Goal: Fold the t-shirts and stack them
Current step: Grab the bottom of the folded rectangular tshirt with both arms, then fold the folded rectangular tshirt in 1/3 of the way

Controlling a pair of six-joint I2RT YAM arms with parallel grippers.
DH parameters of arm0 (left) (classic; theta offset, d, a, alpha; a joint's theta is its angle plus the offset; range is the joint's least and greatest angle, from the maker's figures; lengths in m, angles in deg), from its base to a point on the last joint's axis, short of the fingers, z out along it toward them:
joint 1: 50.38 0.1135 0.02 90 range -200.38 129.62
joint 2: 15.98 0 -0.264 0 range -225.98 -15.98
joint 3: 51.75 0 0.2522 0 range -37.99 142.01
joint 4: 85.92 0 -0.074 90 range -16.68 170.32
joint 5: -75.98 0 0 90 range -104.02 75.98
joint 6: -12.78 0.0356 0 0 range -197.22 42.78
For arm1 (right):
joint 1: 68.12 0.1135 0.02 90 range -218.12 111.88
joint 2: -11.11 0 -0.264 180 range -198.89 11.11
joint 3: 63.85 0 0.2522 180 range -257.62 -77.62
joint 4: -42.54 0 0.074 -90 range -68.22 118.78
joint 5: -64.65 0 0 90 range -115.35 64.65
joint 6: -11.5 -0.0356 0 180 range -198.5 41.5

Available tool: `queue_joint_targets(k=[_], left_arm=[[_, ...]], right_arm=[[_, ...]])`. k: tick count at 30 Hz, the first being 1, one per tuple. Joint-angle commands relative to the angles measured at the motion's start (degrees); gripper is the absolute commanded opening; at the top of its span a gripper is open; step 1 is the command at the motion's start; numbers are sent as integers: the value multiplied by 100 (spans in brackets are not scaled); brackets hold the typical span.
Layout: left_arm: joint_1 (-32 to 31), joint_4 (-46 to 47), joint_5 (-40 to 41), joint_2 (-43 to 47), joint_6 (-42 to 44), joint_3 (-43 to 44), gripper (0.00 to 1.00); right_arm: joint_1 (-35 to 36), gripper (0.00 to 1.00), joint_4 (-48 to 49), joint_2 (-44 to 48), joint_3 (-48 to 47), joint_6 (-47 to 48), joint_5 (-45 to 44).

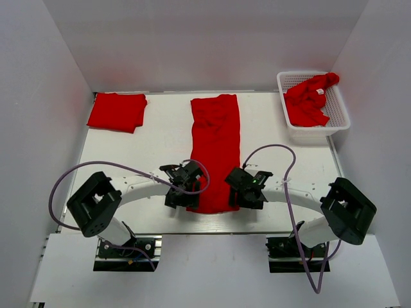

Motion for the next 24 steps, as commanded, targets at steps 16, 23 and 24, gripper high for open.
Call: queue_joint_targets(k=[16,23,24], left_arm=[[-542,137,-258,-320,-555,6,0],[-647,-435,-311,173,-828,59,0],[-647,-435,-311,260,-828,120,0]], right_arm=[[85,0,-151,128,69,277,1034],[94,0,-406,788,333,4,1193],[94,0,-406,832,376,-5,1193]])
